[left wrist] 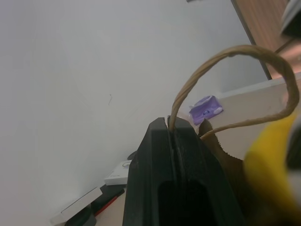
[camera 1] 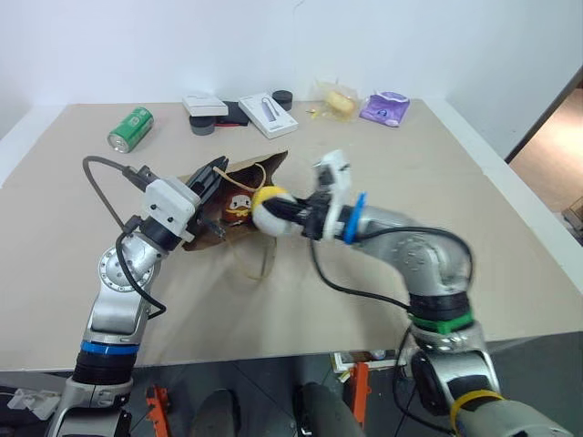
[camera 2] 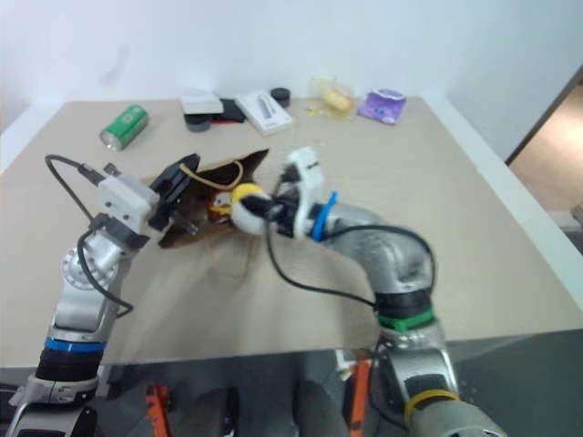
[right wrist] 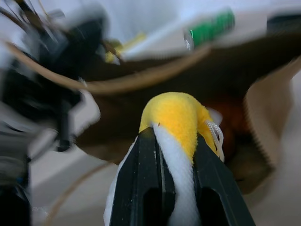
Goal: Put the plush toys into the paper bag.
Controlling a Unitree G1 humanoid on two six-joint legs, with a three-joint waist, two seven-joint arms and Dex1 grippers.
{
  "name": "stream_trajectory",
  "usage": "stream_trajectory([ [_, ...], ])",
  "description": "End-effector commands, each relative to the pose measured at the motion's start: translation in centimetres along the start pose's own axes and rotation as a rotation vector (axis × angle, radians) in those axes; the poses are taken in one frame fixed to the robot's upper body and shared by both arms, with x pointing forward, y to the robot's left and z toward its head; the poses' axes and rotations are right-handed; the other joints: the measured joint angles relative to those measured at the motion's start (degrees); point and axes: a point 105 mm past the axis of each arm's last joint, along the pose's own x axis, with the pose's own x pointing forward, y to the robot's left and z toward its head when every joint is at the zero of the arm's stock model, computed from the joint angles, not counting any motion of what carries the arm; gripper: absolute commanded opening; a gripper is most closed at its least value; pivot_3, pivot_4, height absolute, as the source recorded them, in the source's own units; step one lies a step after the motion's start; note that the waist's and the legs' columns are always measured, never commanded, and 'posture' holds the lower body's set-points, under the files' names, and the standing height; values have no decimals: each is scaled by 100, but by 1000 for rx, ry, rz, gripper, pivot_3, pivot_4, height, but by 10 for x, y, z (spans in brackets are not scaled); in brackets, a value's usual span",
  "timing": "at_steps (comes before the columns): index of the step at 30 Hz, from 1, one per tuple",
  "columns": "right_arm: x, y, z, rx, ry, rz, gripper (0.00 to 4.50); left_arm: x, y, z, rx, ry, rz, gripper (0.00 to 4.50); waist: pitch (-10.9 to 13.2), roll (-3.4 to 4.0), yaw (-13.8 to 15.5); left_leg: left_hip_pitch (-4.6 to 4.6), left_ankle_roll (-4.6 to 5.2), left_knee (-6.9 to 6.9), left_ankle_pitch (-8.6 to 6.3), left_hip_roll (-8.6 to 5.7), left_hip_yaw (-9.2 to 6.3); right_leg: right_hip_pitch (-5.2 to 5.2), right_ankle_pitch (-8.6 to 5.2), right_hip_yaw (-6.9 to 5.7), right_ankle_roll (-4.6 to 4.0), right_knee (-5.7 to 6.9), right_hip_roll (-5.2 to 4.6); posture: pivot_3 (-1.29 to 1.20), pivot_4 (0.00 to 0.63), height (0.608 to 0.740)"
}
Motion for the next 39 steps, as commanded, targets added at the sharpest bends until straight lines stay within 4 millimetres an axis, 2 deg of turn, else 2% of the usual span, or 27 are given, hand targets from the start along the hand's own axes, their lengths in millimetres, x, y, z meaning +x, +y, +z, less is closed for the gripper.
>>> stream_trajectory([
  [1, 25, 5, 17, -73, -46, -22, 25, 3, 6, 11, 12, -43, 27, 0, 0, 0, 1, -2, 0, 0, 0, -1, 1, -1, 1, 1, 2, 0, -1, 0, 150, 740],
  [3, 44, 11, 20, -91, -59, -30, 25, 2, 5, 12, 10, -44, 28, 0, 0, 0, 1, -6, 0, 0, 0, -1, 2, -3, 0, 1, 4, -2, -1, 0, 150, 740],
  [6, 63, 31, 23, -98, -85, 26, 25, 1, 4, 12, 9, -41, 30, 0, 0, 0, 1, -12, -3, -1, -2, 0, -1, -6, -8, -2, 7, -2, 0, 0, 150, 740],
  [12, 90, 43, 3, -121, -42, 27, 25, -3, 4, 13, 9, -30, 45, 0, -1, -2, 1, -14, -11, -3, -9, 6, -3, -7, -16, -6, 7, -3, 0, 0, 150, 740],
  [14, 92, 44, 2, -137, -46, 30, 1036, -4, 5, 13, 11, -25, 54, 0, -1, -2, 1, -14, -11, -3, -9, 5, -3, -7, -15, -6, 6, -3, -2, 0, 150, 740],
  [16, 89, 48, 6, -153, -63, 57, 1787, -4, 5, 13, 12, -22, 57, 0, -1, -3, 3, -15, -11, -2, -9, 4, -4, -7, -15, -7, 6, -3, -3, 0, 150, 740],
  [21, 66, 45, 20, -195, -115, 88, 4173, -5, 5, 13, 11, -19, 65, 0, -2, -3, 7, -15, -11, -2, -9, 5, -6, -7, -16, -10, 6, -3, -2, 0, 150, 740],
  [22, 59, 43, 22, -206, -128, 94, 4460, -5, 6, 13, 10, -18, 66, 0, -2, -3, 10, -15, -11, -2, -9, 5, -7, -7, -16, -10, 6, -3, -2, 0, 150, 740],
  [27, 7, 35, 32, -270, -179, 127, 4460, -5, 8, 11, 6, -15, 69, 0, -2, -3, 24, -16, -12, -2, -9, -2, -7, -5, -18, -10, 8, -3, -9, 0, 150, 740],
  [32, -45, 26, 29, -394, -204, 152, 4460, -2, 9, 9, -3, -17, 66, 0, -2, -4, 23, -13, -11, -2, -9, -6, -5, -4, -19, -9, 10, -3, -13, 0, 150, 740],
  [33, -53, 21, 24, -490, -189, 131, 4460, -1, 9, 9, -7, -18, 65, 0, -2, -4, 23, -11, -11, -2, -9, -6, -5, -3, -19, -9, 9, -3, -12, 0, 150, 740],
  [35, -66, 8, 8, -805, -142, 66, 4460, 0, 8, 8, -16, -21, 59, 0, -2, -4, 23, -9, -11, -2, -9, -7, -6, -2, -21, -9, 7, -3, -10, 0, 150, 740],
  [39, -74, -7, -36, -1401, -24, 83, 4460, 3, 7, 7, -25, -24, 54, 0, 0, -6, -8, 3, -12, -2, -9, -15, 7, 2, -35, 1, -9, -4, -14, 0, 150, 740],
])
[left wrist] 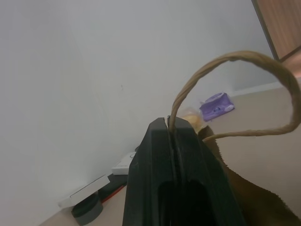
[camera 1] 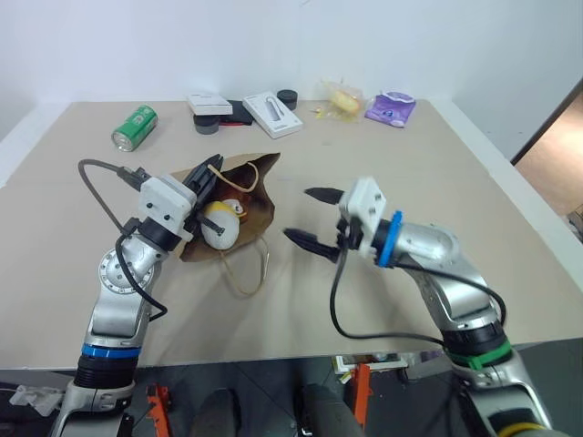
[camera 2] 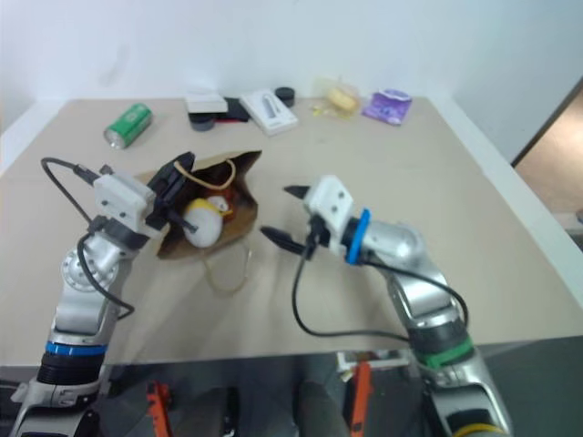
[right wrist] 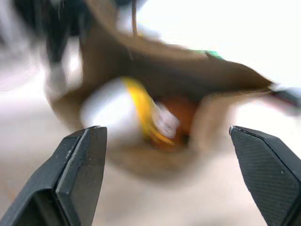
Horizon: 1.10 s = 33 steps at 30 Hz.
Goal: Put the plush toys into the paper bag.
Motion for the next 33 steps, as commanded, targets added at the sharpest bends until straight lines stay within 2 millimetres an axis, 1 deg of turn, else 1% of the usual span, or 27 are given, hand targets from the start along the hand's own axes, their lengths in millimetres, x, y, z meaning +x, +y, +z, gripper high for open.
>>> stream_trajectory([
  [1, -1, 26, -10, -526, -27, 100, 4460, 5, 4, 11, 10, -49, 2, 0, 1, -1, -9, 4, 0, 0, 0, 0, 3, 1, 0, 5, -1, 1, 0, 0, 150, 740],
  [3, -1, 36, -19, -634, -43, 131, 4460, 5, 4, 10, 6, -50, 1, 0, 2, -3, -7, 9, 0, 0, 1, -2, 3, 2, 1, 7, -3, 1, 2, 0, 150, 740],
  [5, 5, 44, -24, -723, -72, 133, 4460, 5, 4, 10, -5, -48, 1, 0, 3, -4, -5, 10, -1, 0, 1, -1, 2, 3, 1, 9, -3, 1, 2, 0, 150, 740],
  [8, 19, 47, -22, -787, -123, 98, 4460, 5, 5, 10, -7, -47, 1, 0, 5, -8, -6, 12, -4, 0, 3, -2, 7, 4, 7, 20, 4, 2, 3, 0, 150, 740],
  [14, 49, 50, -16, -815, -184, 56, 4460, 6, 7, 10, -4, -47, 3, 0, 1, -18, 5, 19, -12, 1, 9, -4, 15, 10, 13, 33, 8, 2, 0, 0, 150, 740],
  [17, 58, 47, -12, -811, -198, 29, 4460, 5, 7, 10, -2, -46, 4, 0, 0, -19, 4, 19, -12, 2, 9, -5, 21, 11, 13, 38, 8, 2, -4, 0, 150, 740],
  [20, 60, 45, -10, -806, -208, 9, 3752, 5, 7, 10, -1, -43, 5, 0, 0, -20, 5, 20, -12, 2, 9, -5, 32, 10, 14, 46, 9, 2, -5, 0, 150, 740],
  [22, 59, 42, -6, -800, -224, -18, 2772, 5, 7, 11, -1, -42, 5, 0, 0, -20, 5, 20, -12, 2, 9, -5, 33, 10, 14, 46, 10, 2, -6, 0, 150, 740],
  [23, 58, 39, -2, -800, -237, -38, 2147, 5, 8, 11, -1, -41, 4, 0, 0, -20, 5, 21, -12, 2, 9, -5, 34, 10, 14, 47, 10, 2, -6, 0, 150, 740],
  [27, 52, 26, 16, -805, -295, -126, 123, 5, 8, 9, -4, -36, 4, 0, 0, -20, 5, 23, -12, 2, 9, -5, 39, 10, 16, 51, 11, 2, -6, 0, 150, 740],
  [28, 50, 24, 19, -809, -305, -137, 42, 5, 8, 9, -5, -35, 3, 0, 0, -20, 4, 23, -12, 2, 9, -5, 40, 10, 16, 51, 12, 2, -6, 0, 150, 740],
  [30, 47, 18, 27, -803, -325, -172, 42, 5, 8, 9, -7, -33, 4, 0, 0, -20, 5, 24, -12, 2, 9, -4, 41, 11, 19, 52, 16, 2, -6, 0, 150, 740],
  [31, 45, 12, 33, -802, -336, -197, 42, 5, 9, 9, -8, -33, 4, 0, 0, -20, 5, 24, -12, 2, 9, -4, 41, 11, 21, 53, 20, 3, -6, 0, 150, 740],
  [33, 38, -4, 48, -800, -364, -268, 42, 7, 10, 8, -13, -33, 9, 0, 0, -20, 5, 24, -12, 2, 9, -4, 44, 10, 21, 55, 20, 2, -7, 0, 150, 740],
])
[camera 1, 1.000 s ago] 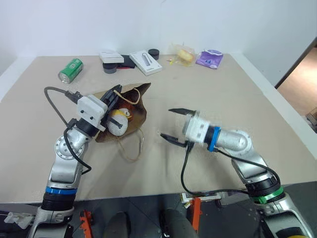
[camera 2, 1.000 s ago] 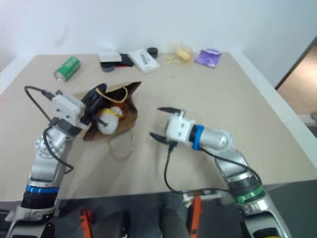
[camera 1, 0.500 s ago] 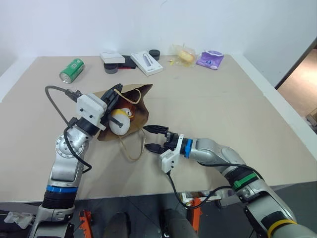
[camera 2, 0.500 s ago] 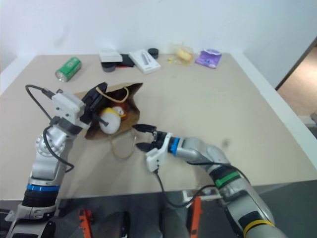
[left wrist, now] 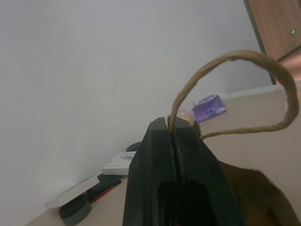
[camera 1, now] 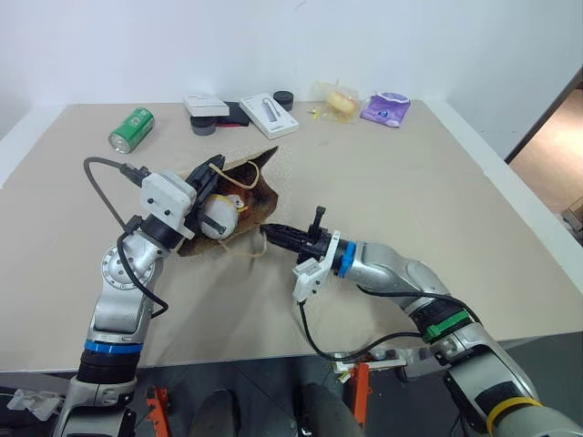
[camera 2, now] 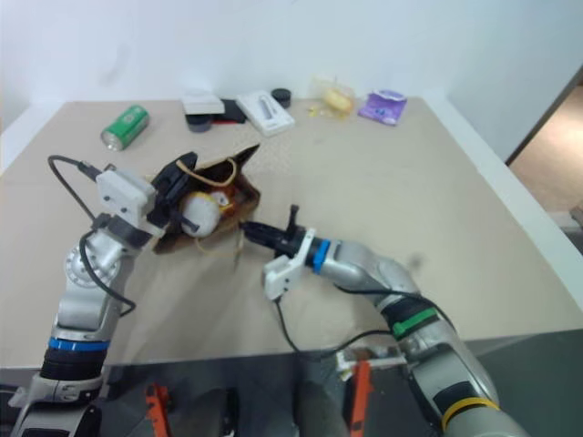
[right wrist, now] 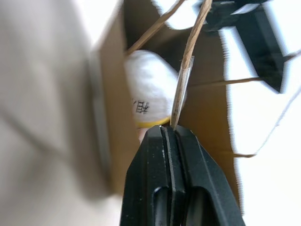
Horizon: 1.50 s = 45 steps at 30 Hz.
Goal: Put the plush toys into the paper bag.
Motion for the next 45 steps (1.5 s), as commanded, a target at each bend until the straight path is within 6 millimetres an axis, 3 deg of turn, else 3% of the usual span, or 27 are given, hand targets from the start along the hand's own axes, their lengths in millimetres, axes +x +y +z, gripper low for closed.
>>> stream_trajectory([
  [1, -2, -58, 3, -38, -22, -182, 42, 4, 10, 12, 23, -41, 19, 0, 0, 0, 1, 0, 0, 0, 0, 0, 1, 0, 0, 1, 1, 0, 0, 0, 150, 740],
  [6, -7, -82, 5, -31, -22, -211, 42, 3, 10, 11, 18, -38, 25, 0, -1, -1, 2, 2, 0, 0, 0, 0, 5, 0, 1, 4, 2, 0, 0, 0, 150, 740],
  [12, -7, -75, 2, 65, 2, -168, 42, 3, 10, 9, 17, -32, 27, 0, -1, -1, 1, 4, 0, 0, 0, 1, 7, 1, 2, 6, 1, 0, 0, 0, 150, 740],
  [15, -8, -86, -1, 103, 19, -221, 42, 6, 16, 9, -29, -18, 58, 0, -1, -1, 1, 4, 0, 0, 0, 1, 8, 1, 2, 7, 2, 0, 0, 0, 150, 740],
  [18, -9, -97, -4, 134, 34, -255, 42, 15, 27, 23, -79, -56, 103, 0, 0, -1, 4, 3, 2, 1, 1, 2, 8, 0, 6, 6, 3, 1, 1, 0, 150, 740],
  [26, -11, -100, -10, 252, 50, -267, 42, 27, 35, 58, -127, -122, 110, 0, 0, -2, 3, 2, 3, 0, 0, 1, 7, 0, 13, 7, 22, 1, 2, 0, 150, 740],
  [31, -12, -98, -14, 333, 67, -264, 42, 19, 33, 48, -163, -49, 101, 0, 0, -2, 3, 3, 3, -1, 0, 4, 5, 0, 13, 5, 19, 1, 7, 0, 150, 740],
  [41, -14, -92, -20, 400, 108, -222, 42, 0, 13, 2, -275, 141, 37, 0, 0, -1, 2, 3, 3, 0, 0, 4, 6, -1, 8, 6, 10, 1, 6, 0, 150, 740],
  [45, -16, -80, -23, 434, 135, -149, 42, -4, 4, -7, -305, 176, 4, 0, 0, -2, 6, 2, 3, 0, 0, 4, 5, -1, 3, 4, 0, 1, 6, 0, 150, 740],
])
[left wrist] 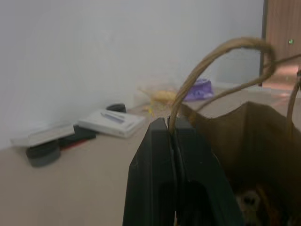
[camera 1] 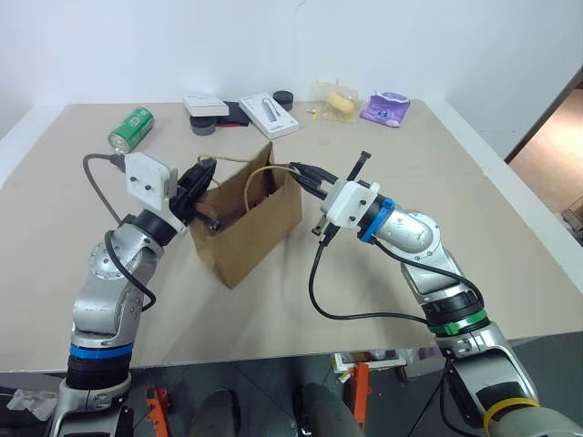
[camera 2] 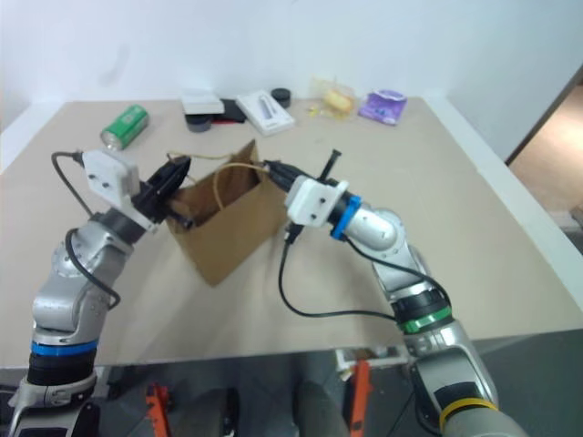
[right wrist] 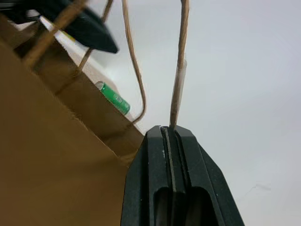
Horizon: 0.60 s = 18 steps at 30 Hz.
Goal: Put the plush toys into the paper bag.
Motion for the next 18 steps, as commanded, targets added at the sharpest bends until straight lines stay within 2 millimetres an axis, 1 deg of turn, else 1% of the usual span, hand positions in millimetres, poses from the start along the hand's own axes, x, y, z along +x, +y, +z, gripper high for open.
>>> stream_trajectory([
  [1, -3, -5, 7, 3, -13, 14, 42, -2, -6, -1, -5, 10, -37, 0, 0, 0, 1, 0, 0, 0, 0, -1, 0, 1, 0, 0, 0, 0, -1, 0, 150, 740],
  [3, -5, -2, 6, 9, -2, 33, 42, -2, -6, -3, -13, 16, -36, 0, 0, 0, 1, 1, 0, 1, 0, -2, 2, 1, 0, 2, 0, 0, -2, 0, 150, 740],
  [5, -6, -3, 8, 34, -12, 26, 42, -2, -6, 0, -5, 8, -36, 0, 0, 0, 2, 1, 0, 2, 0, -2, 2, 1, 0, 2, 0, 0, -3, 0, 150, 740],
  [6, -6, -4, 11, 51, -20, 26, 647, -2, -5, 2, -25, 7, -35, 435, 0, 0, 2, 1, 0, 2, 0, -2, 2, 1, 0, 3, 0, 0, -2, 0, 150, 740],
  [7, -7, -5, 13, 67, -28, 28, 848, -1, -4, 3, -51, 6, -33, 579, 0, 0, 2, 1, 0, 2, 0, -2, 2, 1, 0, 2, 0, 0, -2, 0, 150, 740],
  [8, -7, -6, 15, 78, -38, 27, 1161, -1, -5, 5, -75, 7, -40, 823, 0, 0, 3, 1, 0, 2, 0, -1, 1, 1, 0, 2, 0, 0, -1, 0, 150, 740],
  [10, -10, -10, 20, 107, -53, 23, 2235, -1, -3, 9, -141, 10, -55, 1824, 0, 0, 1, 1, 0, 2, 0, 1, 1, 0, 3, 1, 4, 1, 0, 0, 150, 740],
  [11, -11, -11, 21, 113, -57, 21, 2624, -2, -2, 11, -167, 11, -62, 2296, 0, 0, 1, 1, 0, 2, 0, 0, 1, 0, 4, 1, 7, 1, 0, 0, 150, 740],
  [12, -13, -12, 23, 132, -60, 24, 3215, -3, -3, 13, -203, 16, -80, 2795, 0, 0, 1, 0, 0, 2, 0, 1, 0, 0, 5, 0, 7, 1, 0, 0, 150, 740],
  [13, -17, -15, 25, 170, -64, 18, 3665, -6, -5, 16, -261, 34, -120, 3298, 0, -1, 2, 0, 0, 2, 0, 1, 0, 0, 5, 0, 7, 1, 0, 0, 150, 740],
  [14, -21, -17, 26, 221, -62, 11, 4213, -9, -8, 18, -304, 55, -160, 3747, 1, -1, -1, 0, 0, 2, 0, 1, -2, 0, 4, -2, 8, 1, 0, 0, 150, 740],
  [15, -25, -18, 26, 280, -51, 8, 4500, -13, -9, 19, -336, 74, -187, 4351, 1, -1, -1, 0, 0, 2, 0, 2, -3, 0, 4, -2, 9, 1, 1, 0, 150, 740],
  [17, -32, -15, 22, 438, -10, 17, 4500, -23, -10, 20, -393, 117, -227, 4440, 1, -2, -1, -2, -1, 0, -1, 2, -5, -1, 2, -4, 7, 1, 0, 0, 150, 740],
  [18, -35, -12, 21, 534, 4, 20, 4500, -30, -5, 20, -413, 144, -232, 4440, 1, -3, -10, -3, -1, 0, -1, 4, -8, -1, 3, -8, 9, 2, 0, 0, 150, 740],
])
